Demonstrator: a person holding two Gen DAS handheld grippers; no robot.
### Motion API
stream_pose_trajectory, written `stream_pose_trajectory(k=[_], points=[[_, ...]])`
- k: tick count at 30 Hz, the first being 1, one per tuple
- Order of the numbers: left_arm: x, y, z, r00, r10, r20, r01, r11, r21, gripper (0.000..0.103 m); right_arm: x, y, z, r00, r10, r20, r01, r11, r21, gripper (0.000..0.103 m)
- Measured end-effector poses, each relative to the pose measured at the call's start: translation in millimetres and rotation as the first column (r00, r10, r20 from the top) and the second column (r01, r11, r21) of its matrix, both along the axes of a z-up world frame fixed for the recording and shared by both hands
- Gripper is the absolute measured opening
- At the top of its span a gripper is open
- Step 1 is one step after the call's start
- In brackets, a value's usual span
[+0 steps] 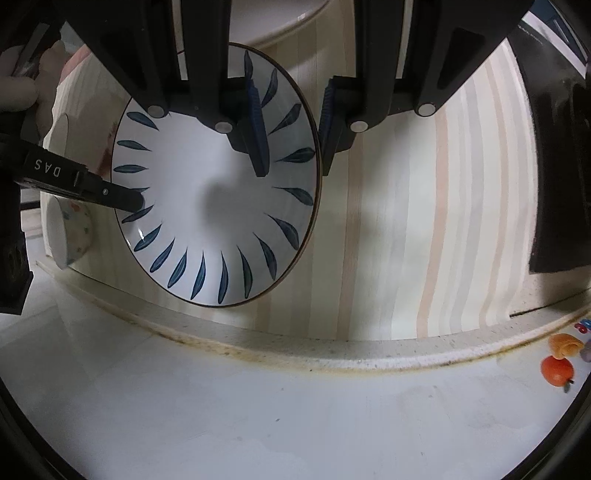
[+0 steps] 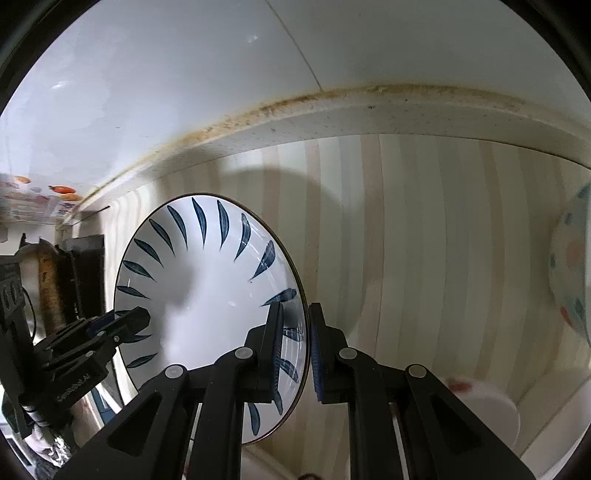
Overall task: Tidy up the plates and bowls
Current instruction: 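Carry the blue-striped plate with both tools and lower it onto the stack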
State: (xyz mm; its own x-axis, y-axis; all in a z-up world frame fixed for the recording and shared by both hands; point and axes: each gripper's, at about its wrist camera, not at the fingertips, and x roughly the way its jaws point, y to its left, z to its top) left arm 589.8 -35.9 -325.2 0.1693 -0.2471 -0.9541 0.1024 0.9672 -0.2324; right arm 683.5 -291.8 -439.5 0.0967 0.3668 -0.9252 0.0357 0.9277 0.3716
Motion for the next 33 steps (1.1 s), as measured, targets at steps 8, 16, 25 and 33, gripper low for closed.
stream_pose_trajectory(k=[8,16,25,33], points=[[-48.8,10.4,29.2,0.999,-0.028,0.034,0.029,0.999,-0.014,0.023,-46.4,-3.4,43.6,0.999,0.004,0.050,-0.004,1.000,0.017,0.015],[-120.7,21.8,38.6,0.997,-0.059,0.046,0.060,0.998,-0.029,0.023,-125.6,-7.1,73.8,0.995,-0.011,0.097,0.008,0.999,0.035,0.015],[-168.6,23.1,4.9,0.996,-0.088,-0.019,0.088,0.996,-0.002,0.023,-211.1,-12.1,33.0,0.999,-0.035,0.008,0.034,0.997,0.065,0.015],[-174.7,19.2,-23.0,0.993,-0.095,-0.062,0.098,0.994,0.039,0.023,-246.7,-10.5,-7.8,0.997,-0.047,-0.056,0.051,0.996,0.074,0.015]])
